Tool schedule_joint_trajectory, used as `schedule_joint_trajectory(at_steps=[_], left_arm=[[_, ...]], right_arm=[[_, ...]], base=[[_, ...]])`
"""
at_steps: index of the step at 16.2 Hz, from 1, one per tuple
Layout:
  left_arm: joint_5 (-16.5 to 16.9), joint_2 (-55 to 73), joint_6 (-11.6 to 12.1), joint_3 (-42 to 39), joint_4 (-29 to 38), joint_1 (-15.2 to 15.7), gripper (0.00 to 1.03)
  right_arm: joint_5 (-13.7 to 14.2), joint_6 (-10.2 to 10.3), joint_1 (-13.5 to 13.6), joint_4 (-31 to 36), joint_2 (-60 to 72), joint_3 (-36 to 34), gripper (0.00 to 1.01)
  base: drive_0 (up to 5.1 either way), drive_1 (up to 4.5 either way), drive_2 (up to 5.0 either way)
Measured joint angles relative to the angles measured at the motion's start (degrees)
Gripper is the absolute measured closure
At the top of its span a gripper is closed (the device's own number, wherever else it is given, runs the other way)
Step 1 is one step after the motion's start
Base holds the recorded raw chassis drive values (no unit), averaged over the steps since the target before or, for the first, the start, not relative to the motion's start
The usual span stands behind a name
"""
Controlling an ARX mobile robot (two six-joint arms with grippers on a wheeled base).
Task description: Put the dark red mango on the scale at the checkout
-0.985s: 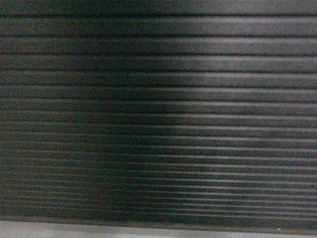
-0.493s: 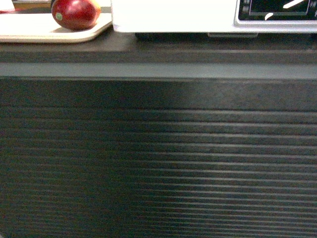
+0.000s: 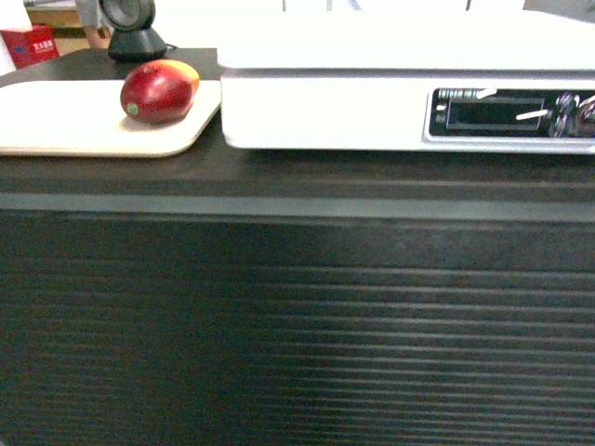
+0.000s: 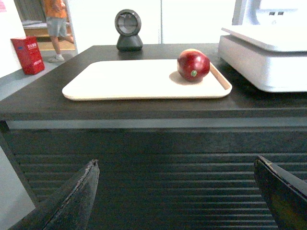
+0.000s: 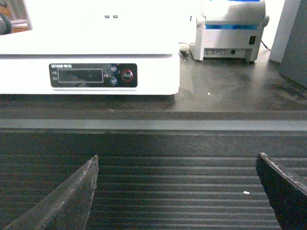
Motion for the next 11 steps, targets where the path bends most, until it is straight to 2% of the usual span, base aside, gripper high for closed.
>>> schedule_joint_trajectory(at_steps=[11], left_arm=[[0.0, 0.0, 0.0, 0.0, 0.2, 0.0, 0.05]], right_arm=[[0.0, 0.0, 0.0, 0.2, 0.0, 0.0, 0.03]], base=[[0.0, 0.00, 0.0]])
